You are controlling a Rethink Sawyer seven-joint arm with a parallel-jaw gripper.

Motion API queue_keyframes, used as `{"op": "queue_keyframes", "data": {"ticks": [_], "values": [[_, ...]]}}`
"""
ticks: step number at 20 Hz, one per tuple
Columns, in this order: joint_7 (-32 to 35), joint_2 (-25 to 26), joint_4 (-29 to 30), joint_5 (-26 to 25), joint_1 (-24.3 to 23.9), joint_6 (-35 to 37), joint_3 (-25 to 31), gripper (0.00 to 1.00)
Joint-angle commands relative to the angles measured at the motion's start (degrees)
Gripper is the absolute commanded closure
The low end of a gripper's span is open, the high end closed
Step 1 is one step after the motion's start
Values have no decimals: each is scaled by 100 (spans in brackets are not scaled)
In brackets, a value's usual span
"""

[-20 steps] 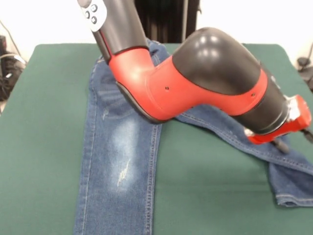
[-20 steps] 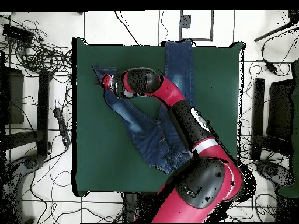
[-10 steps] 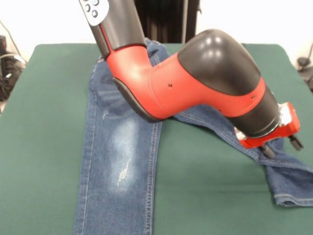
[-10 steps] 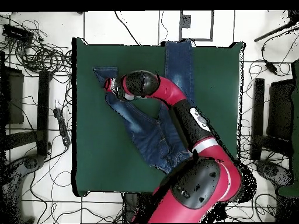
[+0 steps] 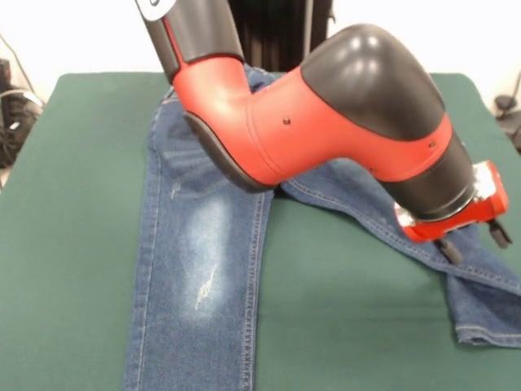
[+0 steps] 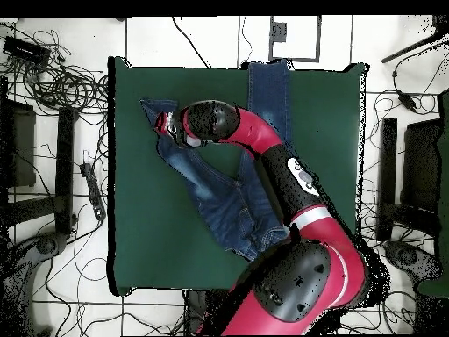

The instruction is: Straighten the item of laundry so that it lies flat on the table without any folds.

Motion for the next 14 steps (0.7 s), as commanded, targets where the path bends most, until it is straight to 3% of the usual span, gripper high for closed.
{"op": "queue_keyframes", "data": {"ticks": [1, 5, 14], "values": [[808, -428, 65, -12, 228, -461, -498, 0], [755, -559, 59, -197, 302, -655, -691, 0], [494, -186, 159, -100, 313, -1126, -631, 0]]}}
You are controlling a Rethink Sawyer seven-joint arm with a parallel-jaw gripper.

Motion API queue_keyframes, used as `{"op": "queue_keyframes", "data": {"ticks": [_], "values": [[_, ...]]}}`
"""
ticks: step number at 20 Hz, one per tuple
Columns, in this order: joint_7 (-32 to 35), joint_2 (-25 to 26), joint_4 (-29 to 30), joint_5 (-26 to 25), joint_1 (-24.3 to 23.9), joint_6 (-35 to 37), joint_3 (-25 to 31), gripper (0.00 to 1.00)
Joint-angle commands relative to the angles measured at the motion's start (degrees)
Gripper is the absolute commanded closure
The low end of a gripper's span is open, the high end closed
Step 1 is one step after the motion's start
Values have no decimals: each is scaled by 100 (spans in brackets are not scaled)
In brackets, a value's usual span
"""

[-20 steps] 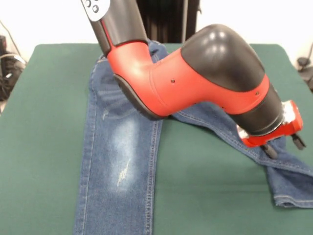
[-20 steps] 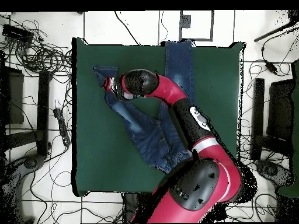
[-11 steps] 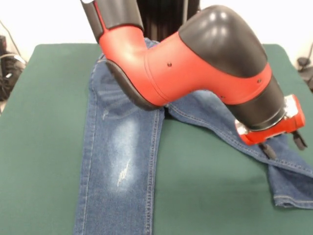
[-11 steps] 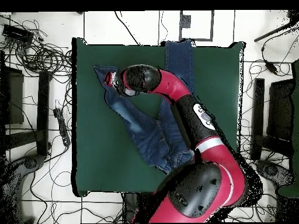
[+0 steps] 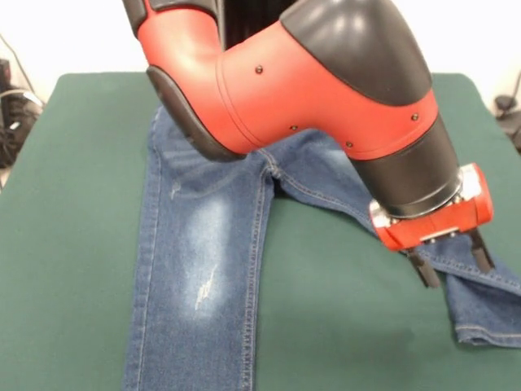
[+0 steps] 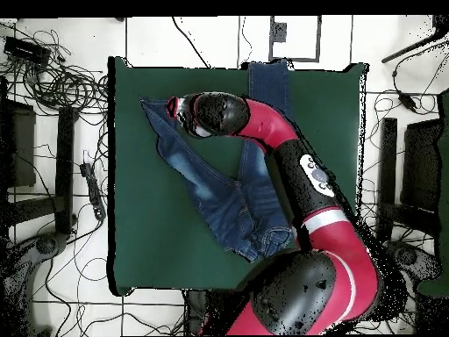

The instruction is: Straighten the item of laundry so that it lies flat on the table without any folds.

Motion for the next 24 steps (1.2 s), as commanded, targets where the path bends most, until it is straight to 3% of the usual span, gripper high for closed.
{"op": "queue_keyframes", "data": {"ticks": [1, 8, 24], "values": [[599, 343, 233, 45, 253, -377, -280, 0], [576, 555, 319, 476, 181, 78, -100, 0], [545, 613, 189, 888, 297, 608, -156, 0]]}}
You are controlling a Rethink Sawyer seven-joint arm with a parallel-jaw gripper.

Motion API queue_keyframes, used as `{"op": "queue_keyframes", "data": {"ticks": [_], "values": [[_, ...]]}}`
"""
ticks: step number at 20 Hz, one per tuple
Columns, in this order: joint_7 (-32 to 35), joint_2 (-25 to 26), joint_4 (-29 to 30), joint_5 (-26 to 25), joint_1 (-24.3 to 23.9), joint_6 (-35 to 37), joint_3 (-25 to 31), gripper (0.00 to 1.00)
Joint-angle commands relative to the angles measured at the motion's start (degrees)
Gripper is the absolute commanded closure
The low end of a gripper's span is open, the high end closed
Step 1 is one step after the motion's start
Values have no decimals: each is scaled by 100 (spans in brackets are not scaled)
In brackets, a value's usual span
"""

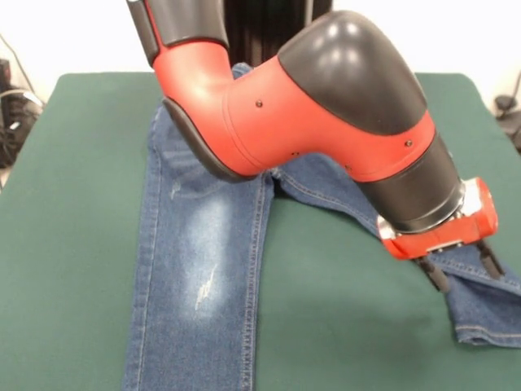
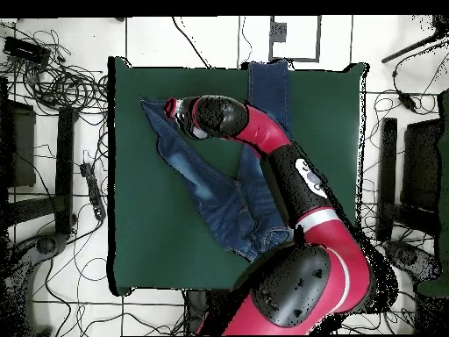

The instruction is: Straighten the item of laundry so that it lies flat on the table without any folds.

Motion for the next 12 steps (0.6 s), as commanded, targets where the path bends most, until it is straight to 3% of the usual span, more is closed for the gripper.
{"op": "queue_keyframes", "data": {"ticks": [1, 12], "values": [[564, 274, 198, 403, 290, 722, -153, 0], [569, 274, 345, 480, 364, 556, -214, 0]]}}
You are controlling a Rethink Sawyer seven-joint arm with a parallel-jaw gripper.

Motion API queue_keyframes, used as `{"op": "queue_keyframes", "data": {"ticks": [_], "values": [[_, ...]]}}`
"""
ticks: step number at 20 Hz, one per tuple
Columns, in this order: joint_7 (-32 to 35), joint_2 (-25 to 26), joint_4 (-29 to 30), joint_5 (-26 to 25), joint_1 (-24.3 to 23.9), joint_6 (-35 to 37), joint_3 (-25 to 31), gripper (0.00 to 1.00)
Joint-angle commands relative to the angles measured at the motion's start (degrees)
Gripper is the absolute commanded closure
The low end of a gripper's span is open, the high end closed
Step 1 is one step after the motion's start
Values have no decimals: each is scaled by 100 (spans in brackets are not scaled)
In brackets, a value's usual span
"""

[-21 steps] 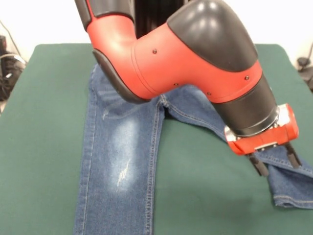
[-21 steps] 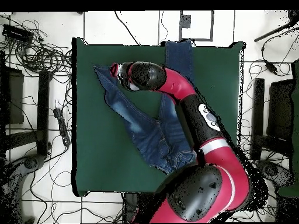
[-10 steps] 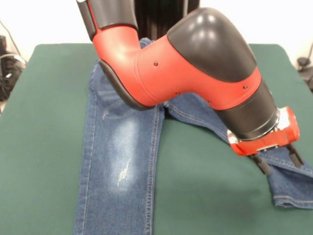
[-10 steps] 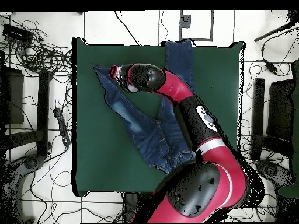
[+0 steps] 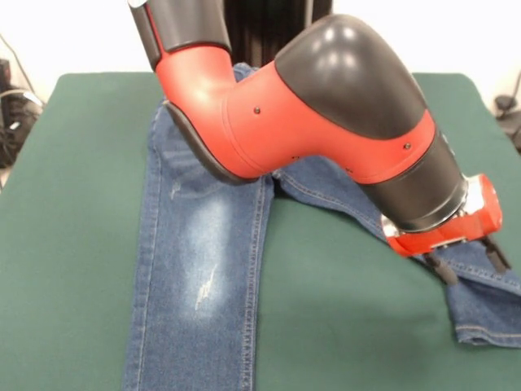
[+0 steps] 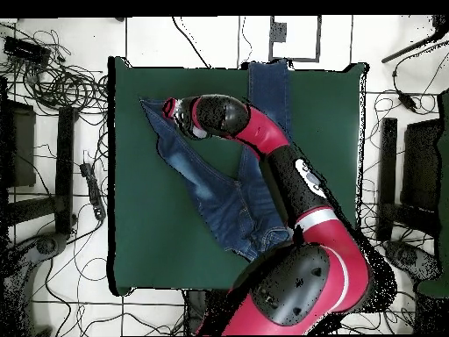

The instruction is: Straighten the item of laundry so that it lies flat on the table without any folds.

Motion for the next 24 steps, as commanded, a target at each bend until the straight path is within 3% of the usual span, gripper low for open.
{"op": "queue_keyframes", "data": {"ticks": [1, 13, 17, 24], "values": [[598, 254, 311, 160, 401, 288, -257, 0], [830, 331, 452, 155, 530, -296, -244, 0], [763, 431, 139, 48, 649, -267, -446, 0], [629, 185, -235, -897, 1165, -892, -1401, 0]]}}
